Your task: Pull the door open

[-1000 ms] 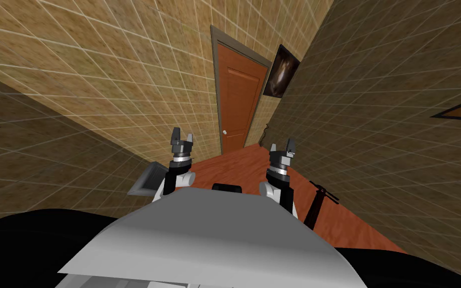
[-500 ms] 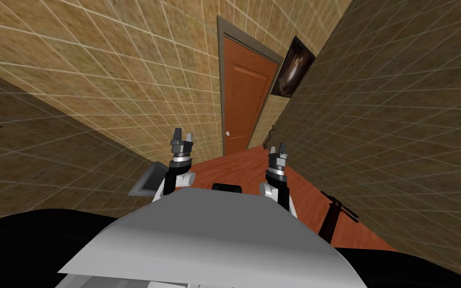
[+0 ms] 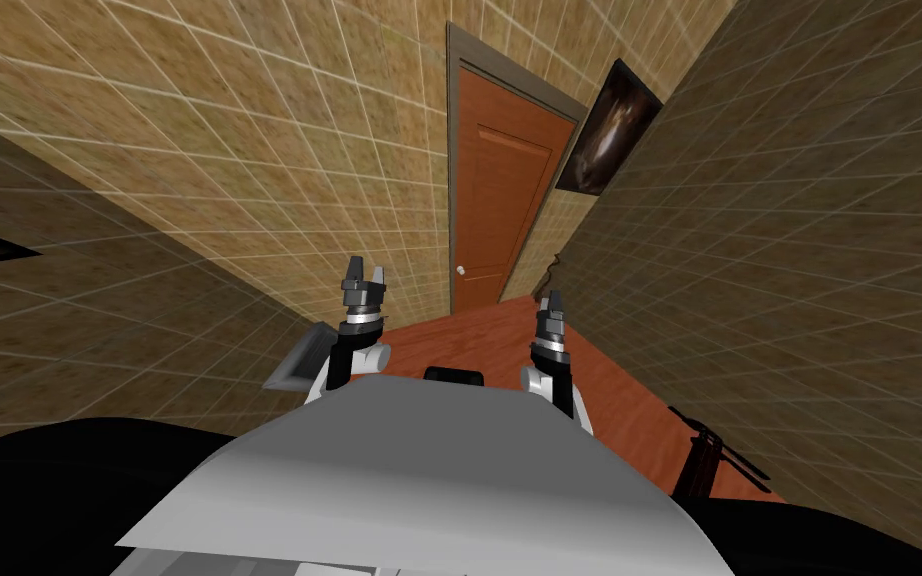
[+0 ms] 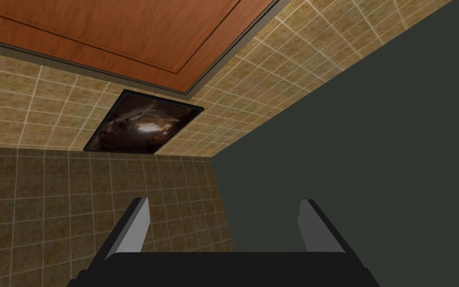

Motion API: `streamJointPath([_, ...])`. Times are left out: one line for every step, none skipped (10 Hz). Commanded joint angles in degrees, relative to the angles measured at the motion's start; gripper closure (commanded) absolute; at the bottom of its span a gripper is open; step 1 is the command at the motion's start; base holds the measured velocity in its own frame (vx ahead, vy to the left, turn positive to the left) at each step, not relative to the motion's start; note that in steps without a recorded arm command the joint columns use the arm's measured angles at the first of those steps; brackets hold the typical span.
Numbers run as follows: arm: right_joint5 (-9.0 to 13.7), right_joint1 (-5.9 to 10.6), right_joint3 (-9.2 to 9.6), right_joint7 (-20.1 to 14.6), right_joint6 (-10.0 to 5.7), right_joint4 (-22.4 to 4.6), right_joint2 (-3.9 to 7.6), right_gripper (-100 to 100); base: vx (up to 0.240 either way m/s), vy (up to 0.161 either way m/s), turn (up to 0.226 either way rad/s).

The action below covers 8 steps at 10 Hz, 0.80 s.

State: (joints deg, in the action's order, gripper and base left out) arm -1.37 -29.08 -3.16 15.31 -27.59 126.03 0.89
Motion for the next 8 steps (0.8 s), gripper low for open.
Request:
streamJointPath([-0.85,-0.09,-1.07,1.01,-1.13,-1.80,0.55,-100,0.097,0.033,0.087])
streamJointPath([-2.21,0.14,-2.25,2.61,-2.38,-4.29,0.94,-100,0.155,0.036,0.146])
streamJointPath([-2.89,0.26,-2.83,3.41,-3.00,-5.54,1.13,-100,0.169,0.038,0.183])
streamJointPath([-3.57,0.37,-3.42,4.20,-3.63,-6.78,1.33,-100,0.127,0.026,0.145])
streamJointPath([-4.32,0.50,-4.06,5.07,-4.31,-8.14,1.48,-100,0.095,0.022,0.110])
streamJointPath([-5.07,0.63,-4.71,5.95,-4.99,-9.51,1.63,-100,0.087,0.025,0.107])
streamJointPath([-5.82,0.75,-5.36,6.83,-5.68,-10.89,1.78,-100,0.094,0.022,0.133])
streamJointPath([-6.57,0.88,-6.01,7.71,-6.37,-12.27,1.93,-100,0.108,0.011,0.135])
